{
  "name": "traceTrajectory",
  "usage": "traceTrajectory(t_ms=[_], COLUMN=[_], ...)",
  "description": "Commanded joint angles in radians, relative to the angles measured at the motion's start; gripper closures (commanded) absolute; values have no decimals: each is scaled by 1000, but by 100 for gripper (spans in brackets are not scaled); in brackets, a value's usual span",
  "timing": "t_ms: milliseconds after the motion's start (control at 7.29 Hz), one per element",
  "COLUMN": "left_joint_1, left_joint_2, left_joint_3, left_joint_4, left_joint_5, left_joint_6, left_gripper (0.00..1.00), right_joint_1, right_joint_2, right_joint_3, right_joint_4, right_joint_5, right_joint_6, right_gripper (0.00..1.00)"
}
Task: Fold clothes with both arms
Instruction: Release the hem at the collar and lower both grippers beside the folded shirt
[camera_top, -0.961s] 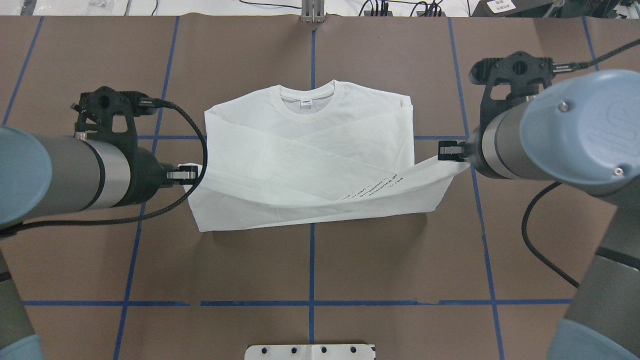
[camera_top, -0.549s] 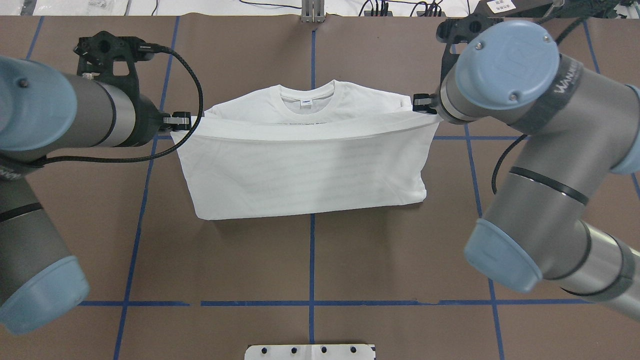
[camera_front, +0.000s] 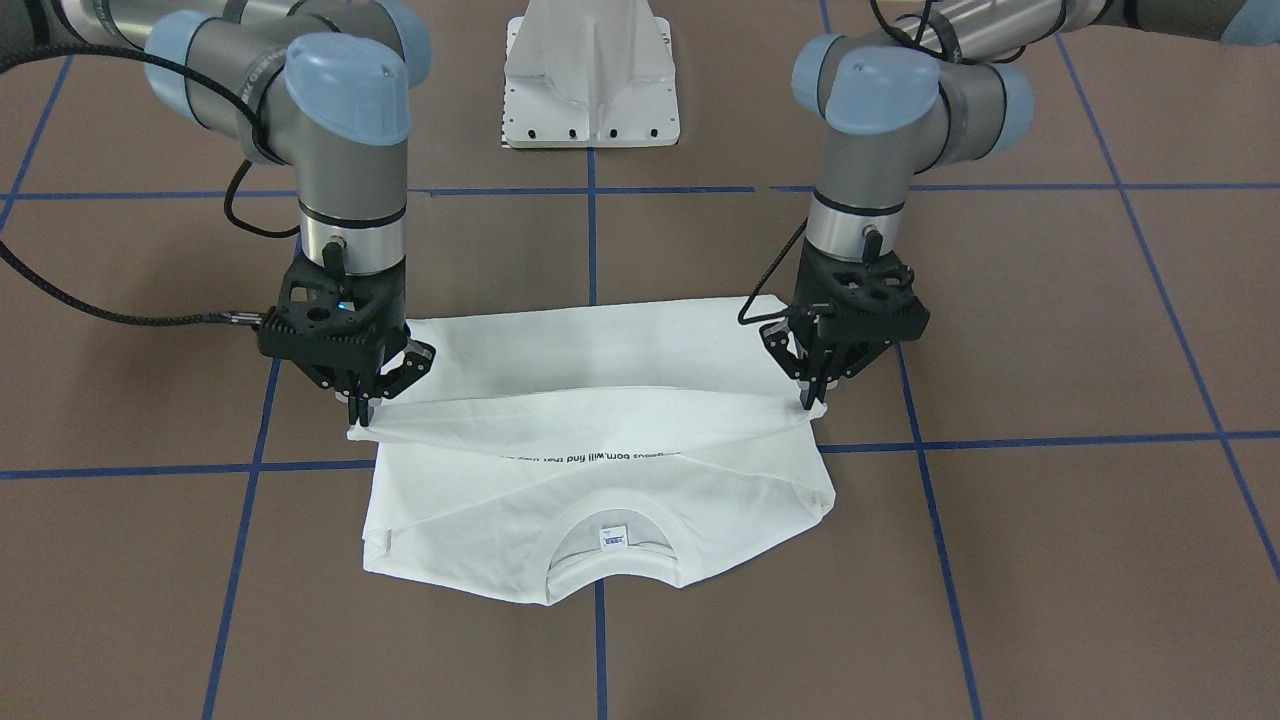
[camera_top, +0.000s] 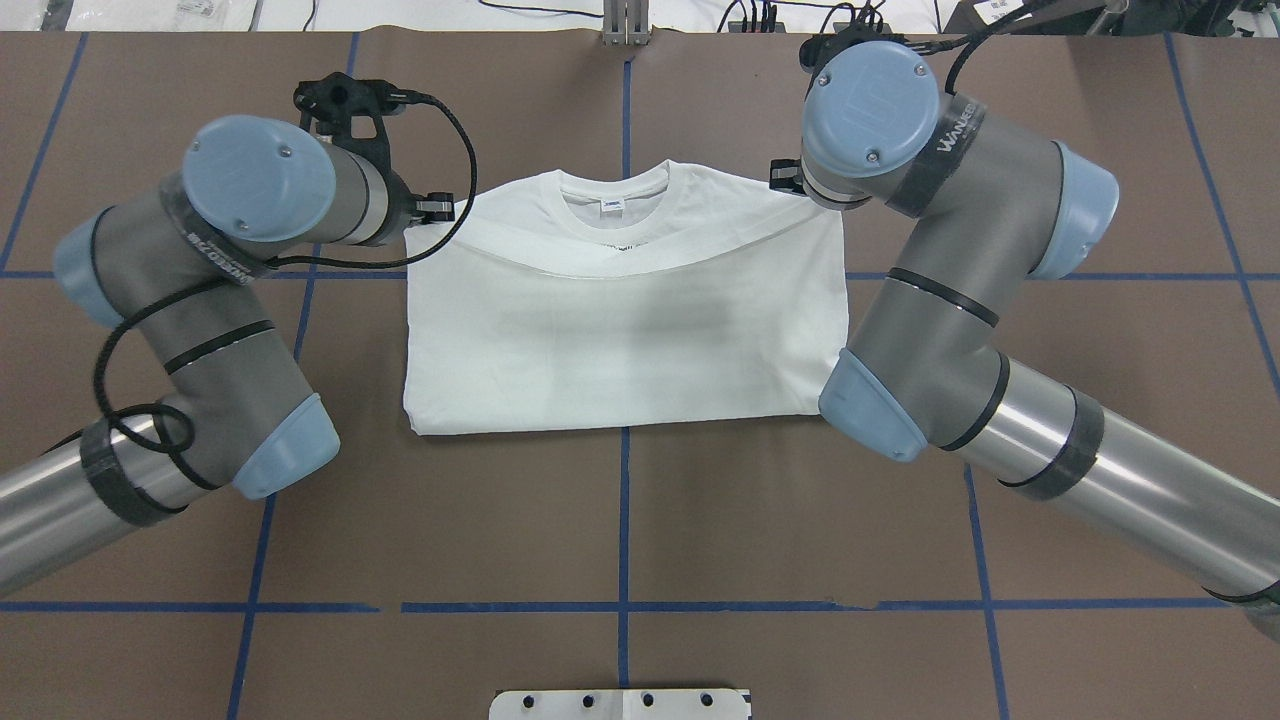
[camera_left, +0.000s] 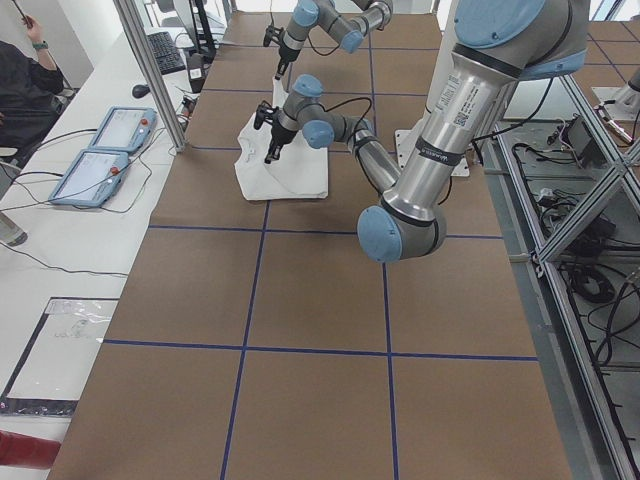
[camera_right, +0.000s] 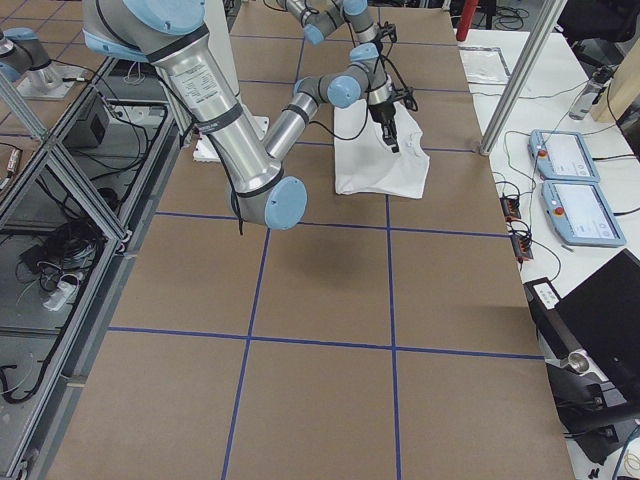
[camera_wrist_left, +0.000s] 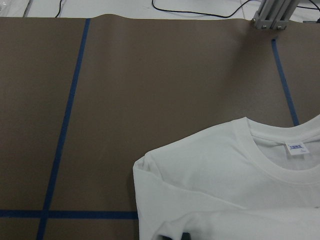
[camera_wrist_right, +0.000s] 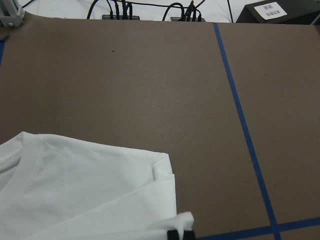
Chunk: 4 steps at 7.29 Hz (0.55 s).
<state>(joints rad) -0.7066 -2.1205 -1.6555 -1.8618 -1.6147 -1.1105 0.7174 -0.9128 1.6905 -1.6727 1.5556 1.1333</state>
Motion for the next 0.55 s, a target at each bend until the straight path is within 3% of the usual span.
traceTrajectory(t_ms=[0,412], left_joint_1=[-1,3], left_joint_2=[-30,-30], left_joint_3=[185,209], left_joint_4=[-149,-163], left_joint_5=[1,1], left_joint_6=[46,46], left_gripper=[100,100], right_joint_1=[-1,-9], right_joint_2=[17,28], right_joint_3=[-136,-215], right_joint_4=[102,169], right_joint_5=[-11,-14], right_joint_6=[0,2], right_gripper=[100,100])
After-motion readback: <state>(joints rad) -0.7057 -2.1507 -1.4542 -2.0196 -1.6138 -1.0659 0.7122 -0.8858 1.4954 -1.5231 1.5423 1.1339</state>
